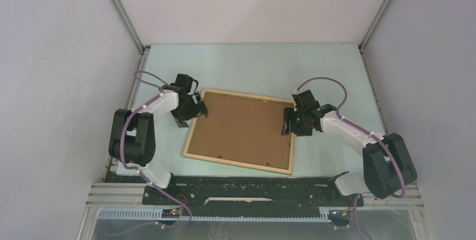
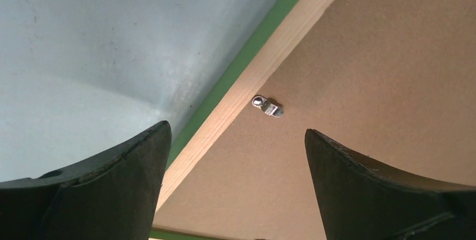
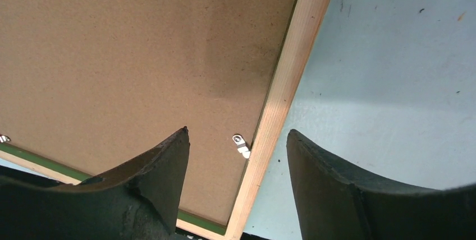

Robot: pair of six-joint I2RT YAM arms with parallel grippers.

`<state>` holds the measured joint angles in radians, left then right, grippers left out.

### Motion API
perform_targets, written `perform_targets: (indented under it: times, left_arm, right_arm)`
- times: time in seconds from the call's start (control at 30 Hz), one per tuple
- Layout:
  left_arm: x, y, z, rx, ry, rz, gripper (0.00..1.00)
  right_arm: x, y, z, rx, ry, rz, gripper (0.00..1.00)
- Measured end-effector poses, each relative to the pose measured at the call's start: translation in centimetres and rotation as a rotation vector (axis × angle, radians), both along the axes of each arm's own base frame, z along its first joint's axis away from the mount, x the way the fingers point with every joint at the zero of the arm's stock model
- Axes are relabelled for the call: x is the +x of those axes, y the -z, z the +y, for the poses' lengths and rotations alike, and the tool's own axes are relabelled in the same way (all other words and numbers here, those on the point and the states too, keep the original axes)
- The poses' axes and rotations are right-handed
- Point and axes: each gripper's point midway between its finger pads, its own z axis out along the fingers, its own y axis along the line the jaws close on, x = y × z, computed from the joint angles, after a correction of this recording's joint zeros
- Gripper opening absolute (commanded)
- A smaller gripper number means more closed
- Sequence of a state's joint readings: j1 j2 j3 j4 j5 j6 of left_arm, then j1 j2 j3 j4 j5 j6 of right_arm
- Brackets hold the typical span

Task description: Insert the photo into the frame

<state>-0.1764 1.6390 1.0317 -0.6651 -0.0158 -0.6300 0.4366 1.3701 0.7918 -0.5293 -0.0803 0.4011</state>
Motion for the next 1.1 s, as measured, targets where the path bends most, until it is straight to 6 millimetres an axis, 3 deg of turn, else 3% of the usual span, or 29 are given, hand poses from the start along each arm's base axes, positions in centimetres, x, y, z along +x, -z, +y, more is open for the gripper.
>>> perform_targets:
  times: [0.23,0.5,0.6,0.7,0.93,1.1]
  left_arm:
    - [0.1,0.8,-0.1,-0.014,-0.204,0.04,0.89]
    - [0.3,1.2,0.5,0.062,-0.29,0.11,0.65]
    - [0.1,1.2,0.5,0.092,-0.262,0.114,0.59]
    - [-0.1,1.2,0.8,0.125,-0.217,0.115,0.37]
    - [0.0,0.9,1.9,0.216,0.015,0.095,0.08]
    - [0.1,1.0,2.1,0.233,0.165,0.1,0.01]
  right_arm:
    - [0.0,0.3,0.1,0.005,-0.004,0.012,0.67]
    - [0.1,0.4,0.3,0.01,-0.011,0.012,0.65]
    - [0.1,0.6,0.3,0.008,-0.013,0.018,0.65]
    - [0.0,0.7,0.4,0.009,-0.017,0.023,0.65]
    - [-0.1,0.8,0.9,0.015,-0.03,0.02,0.64]
    - [0.0,1.0,1.3,0.019,-0.044,0.018,0.64]
